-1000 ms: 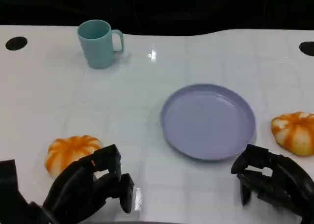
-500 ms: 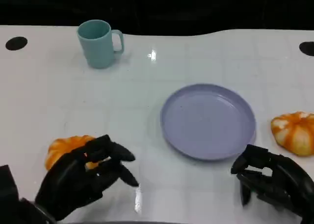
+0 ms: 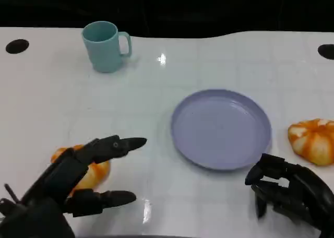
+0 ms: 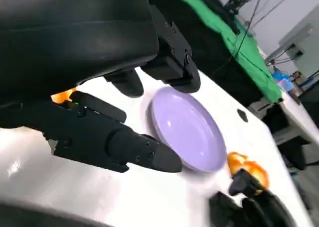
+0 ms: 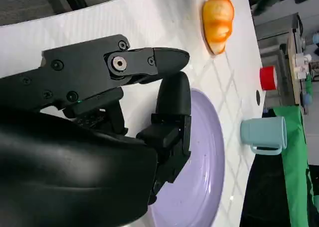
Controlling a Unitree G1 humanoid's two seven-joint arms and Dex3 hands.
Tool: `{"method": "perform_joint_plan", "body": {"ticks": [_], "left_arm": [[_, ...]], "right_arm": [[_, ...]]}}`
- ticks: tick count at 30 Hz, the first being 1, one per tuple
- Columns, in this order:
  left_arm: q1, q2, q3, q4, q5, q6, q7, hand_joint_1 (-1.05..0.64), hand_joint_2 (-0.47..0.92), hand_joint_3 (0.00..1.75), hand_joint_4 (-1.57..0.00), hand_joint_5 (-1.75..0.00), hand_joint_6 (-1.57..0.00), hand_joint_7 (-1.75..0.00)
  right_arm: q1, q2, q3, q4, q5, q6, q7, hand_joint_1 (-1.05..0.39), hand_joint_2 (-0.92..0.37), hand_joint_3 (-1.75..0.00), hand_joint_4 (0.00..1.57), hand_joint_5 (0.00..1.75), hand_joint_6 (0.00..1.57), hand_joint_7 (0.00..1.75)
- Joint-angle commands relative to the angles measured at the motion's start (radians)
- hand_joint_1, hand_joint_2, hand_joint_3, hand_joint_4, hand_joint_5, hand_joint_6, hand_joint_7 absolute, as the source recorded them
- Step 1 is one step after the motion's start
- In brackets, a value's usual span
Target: Grasp the bread from the table and place it into the plate.
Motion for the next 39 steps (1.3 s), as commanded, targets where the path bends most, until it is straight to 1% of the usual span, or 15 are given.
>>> {"method": "perform_joint_plan", "body": {"ticks": [1, 4, 6, 10, 14, 18, 21, 26, 30, 32, 39], "left_arm": [[0.030, 0.103, 0.000, -0.092, 0.237, -0.001, 0.081, -0.47, 0.92, 0.01, -0.06, -0.43, -0.32, -0.01], [0.046, 0.147, -0.009, -0.156, 0.392, 0.047, 0.099, -0.50, 0.90, 0.00, -0.05, -0.31, -0.28, 0.00], [0.058, 0.165, -0.021, -0.198, 0.493, 0.088, 0.103, -0.51, 0.88, 0.00, -0.05, -0.28, -0.28, 0.00], [0.070, 0.169, -0.046, -0.264, 0.609, 0.180, 0.077, -0.48, 0.82, 0.00, -0.03, -0.23, -0.26, 0.00], [0.076, 0.176, -0.066, -0.294, 0.667, 0.227, 0.075, -0.46, 0.79, 0.00, -0.04, -0.20, -0.26, 0.00], [0.078, 0.197, -0.086, -0.318, 0.781, 0.268, 0.072, -0.46, 0.80, 0.00, -0.06, -0.17, -0.25, 0.00], [0.074, 0.196, -0.102, -0.312, 0.835, 0.293, 0.086, -0.46, 0.80, 0.00, -0.08, -0.15, -0.24, 0.00], [0.034, 0.180, -0.140, -0.251, 0.897, 0.348, 0.089, -0.41, 0.79, 0.00, -0.08, -0.12, -0.23, 0.00], [0.007, 0.180, -0.166, -0.214, 0.907, 0.373, 0.085, -0.41, 0.80, 0.00, -0.09, -0.10, -0.22, 0.00], [-0.020, 0.190, -0.186, -0.165, 0.914, 0.369, 0.105, -0.41, 0.80, 0.00, -0.10, -0.10, -0.22, 0.00], [-0.099, 0.199, -0.234, -0.009, 0.893, 0.365, 0.158, -0.40, 0.80, 0.00, -0.12, -0.09, -0.22, 0.00]], "right_arm": [[0.018, -0.012, 0.005, 0.006, -0.006, 0.009, -0.006, -0.54, -0.92, -0.24, 0.66, 1.75, 0.69, 1.36], [0.018, -0.013, 0.005, 0.004, -0.003, 0.017, -0.003, -0.53, -0.92, -0.25, 0.65, 1.75, 0.69, 1.36], [0.018, -0.013, 0.006, 0.006, -0.005, 0.010, -0.003, -0.52, -0.92, -0.26, 0.65, 1.75, 0.68, 1.36], [0.018, -0.014, 0.007, 0.003, -0.005, 0.015, -0.004, -0.53, -0.92, -0.26, 0.66, 1.75, 0.69, 1.37], [0.018, -0.014, 0.007, 0.007, -0.008, 0.007, -0.007, -0.53, -0.92, -0.25, 0.66, 1.75, 0.69, 1.38], [0.021, -0.015, 0.010, 0.001, -0.013, 0.009, -0.014, -0.54, -0.92, -0.25, 0.65, 1.75, 0.68, 1.38], [0.020, -0.013, 0.010, -0.001, -0.007, 0.022, -0.017, -0.54, -0.92, -0.24, 0.64, 1.75, 0.68, 1.37], [0.011, -0.016, 0.014, 0.017, -0.022, -0.003, -0.027, -0.53, -0.92, -0.26, 0.64, 1.75, 0.68, 1.37], [0.007, -0.011, 0.008, 0.022, -0.002, 0.015, -0.018, -0.52, -0.92, -0.25, 0.66, 1.75, 0.69, 1.37], [0.007, -0.012, 0.008, 0.022, 0.001, 0.021, -0.014, -0.51, -0.92, -0.24, 0.66, 1.75, 0.69, 1.37], [0.009, -0.013, 0.008, 0.031, -0.005, -0.005, -0.011, -0.52, -0.92, -0.25, 0.67, 1.75, 0.69, 1.38]]}}
